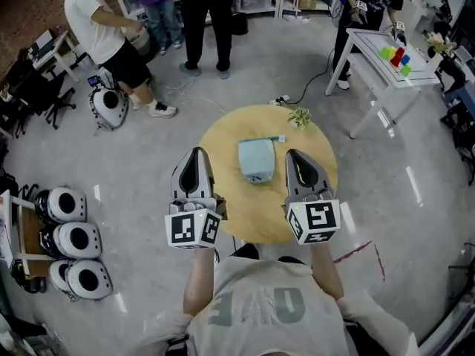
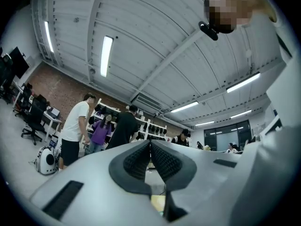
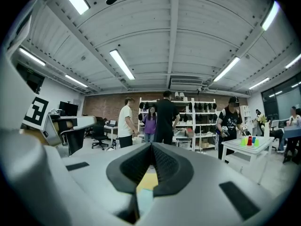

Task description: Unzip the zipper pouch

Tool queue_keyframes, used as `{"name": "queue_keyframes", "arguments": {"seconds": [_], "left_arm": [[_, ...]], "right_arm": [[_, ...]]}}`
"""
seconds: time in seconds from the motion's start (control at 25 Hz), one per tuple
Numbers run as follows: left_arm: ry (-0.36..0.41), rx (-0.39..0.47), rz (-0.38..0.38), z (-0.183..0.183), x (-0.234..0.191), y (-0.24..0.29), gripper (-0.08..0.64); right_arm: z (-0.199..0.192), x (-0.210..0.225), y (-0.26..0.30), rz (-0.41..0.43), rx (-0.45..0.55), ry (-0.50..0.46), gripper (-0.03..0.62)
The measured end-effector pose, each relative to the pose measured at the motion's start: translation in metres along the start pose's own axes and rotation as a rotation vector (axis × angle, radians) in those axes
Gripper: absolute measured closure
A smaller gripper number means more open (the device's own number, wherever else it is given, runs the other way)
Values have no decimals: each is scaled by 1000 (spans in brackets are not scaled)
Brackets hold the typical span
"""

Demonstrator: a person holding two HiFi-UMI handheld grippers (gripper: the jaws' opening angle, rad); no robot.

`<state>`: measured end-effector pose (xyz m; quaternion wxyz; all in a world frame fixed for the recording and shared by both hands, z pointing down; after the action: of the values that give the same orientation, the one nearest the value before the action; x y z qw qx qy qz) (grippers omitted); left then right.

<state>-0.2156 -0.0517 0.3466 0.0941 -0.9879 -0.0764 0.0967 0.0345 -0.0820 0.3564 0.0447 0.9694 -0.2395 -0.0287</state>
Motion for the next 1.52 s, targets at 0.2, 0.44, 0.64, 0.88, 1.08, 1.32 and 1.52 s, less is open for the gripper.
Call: {"name": "queue_keyframes", "arguments": {"seconds": [0.2, 0.44, 0.64, 0.88, 1.08, 1.32, 1.52], "left_arm": [[3, -45, -21, -14, -19, 35, 531], [-49, -89, -4, -30, -23, 46, 532], [-62, -106, 11, -34, -23, 51, 532], [-77, -81, -8, -40, -24, 62, 531], [-168, -168, -36, -66, -31, 87, 493], [-295, -342, -43, -118, -47, 117, 343], [-491, -524, -20, -185, -63, 136, 342]], "right_arm": [[1, -1, 42, 4, -13, -23, 563], [-9, 0, 62, 15, -36, -28, 563], [-12, 0, 75, 47, -49, -2, 563], [-18, 3, 82, 87, -68, 11, 563], [-26, 10, 80, 83, -98, 0, 563], [-33, 24, 76, 32, -135, 12, 563], [-41, 32, 69, 0, -180, 7, 563]]}}
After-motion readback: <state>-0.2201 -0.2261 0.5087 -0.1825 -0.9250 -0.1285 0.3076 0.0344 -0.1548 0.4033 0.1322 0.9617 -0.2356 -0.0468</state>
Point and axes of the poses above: the fingertips, and each gripper's own axes: y forward along the fingers, x to its right, z out of its top, the point moved 9 cm from there along -y, backward along the fingers, and after that the axes turned 2 degrees about -x, right-handed, at the moved point
